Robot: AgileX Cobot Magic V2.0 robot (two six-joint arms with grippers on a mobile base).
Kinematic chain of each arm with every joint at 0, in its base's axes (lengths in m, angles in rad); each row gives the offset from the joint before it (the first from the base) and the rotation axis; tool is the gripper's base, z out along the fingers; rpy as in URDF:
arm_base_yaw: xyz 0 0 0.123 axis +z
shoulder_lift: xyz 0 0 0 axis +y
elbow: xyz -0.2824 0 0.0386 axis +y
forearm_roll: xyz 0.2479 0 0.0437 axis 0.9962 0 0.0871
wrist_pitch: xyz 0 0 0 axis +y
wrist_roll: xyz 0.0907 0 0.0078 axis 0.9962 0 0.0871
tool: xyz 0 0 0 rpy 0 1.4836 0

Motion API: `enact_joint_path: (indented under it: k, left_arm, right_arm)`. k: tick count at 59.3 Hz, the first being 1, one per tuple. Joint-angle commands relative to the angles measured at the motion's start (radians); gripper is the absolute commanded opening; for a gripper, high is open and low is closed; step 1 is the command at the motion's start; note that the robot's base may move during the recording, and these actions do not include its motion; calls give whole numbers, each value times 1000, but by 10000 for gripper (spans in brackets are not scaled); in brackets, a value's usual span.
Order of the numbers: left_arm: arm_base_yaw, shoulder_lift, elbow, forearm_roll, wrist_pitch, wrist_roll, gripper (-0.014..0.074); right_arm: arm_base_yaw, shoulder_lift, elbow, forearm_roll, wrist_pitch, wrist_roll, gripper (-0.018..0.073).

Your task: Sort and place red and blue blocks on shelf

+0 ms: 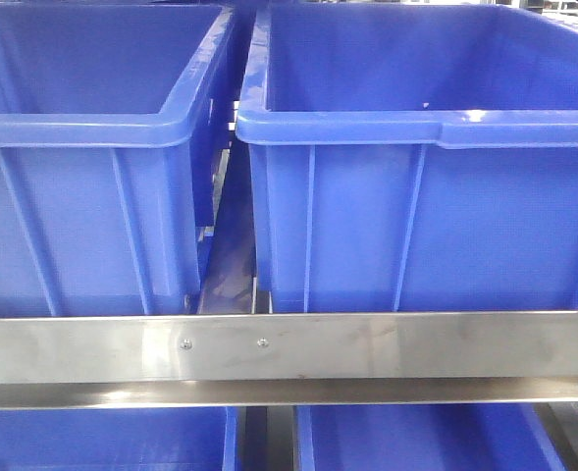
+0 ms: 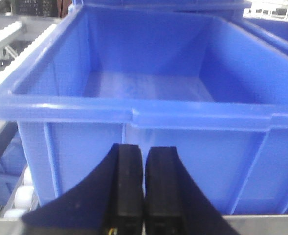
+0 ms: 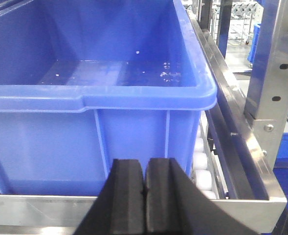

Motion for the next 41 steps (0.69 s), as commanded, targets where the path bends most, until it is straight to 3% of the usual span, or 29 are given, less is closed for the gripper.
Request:
enact_joint_path:
  k: [1,41]
  left_arm:
    - [-6,-20,35,-9,-93,4,127]
    - [-6,-20,35,-9,-93,4,127]
  right_arm:
    - [-5,-18,-20,1,-78,-10,69]
    - [-5,-18,-20,1,-77,-10,69]
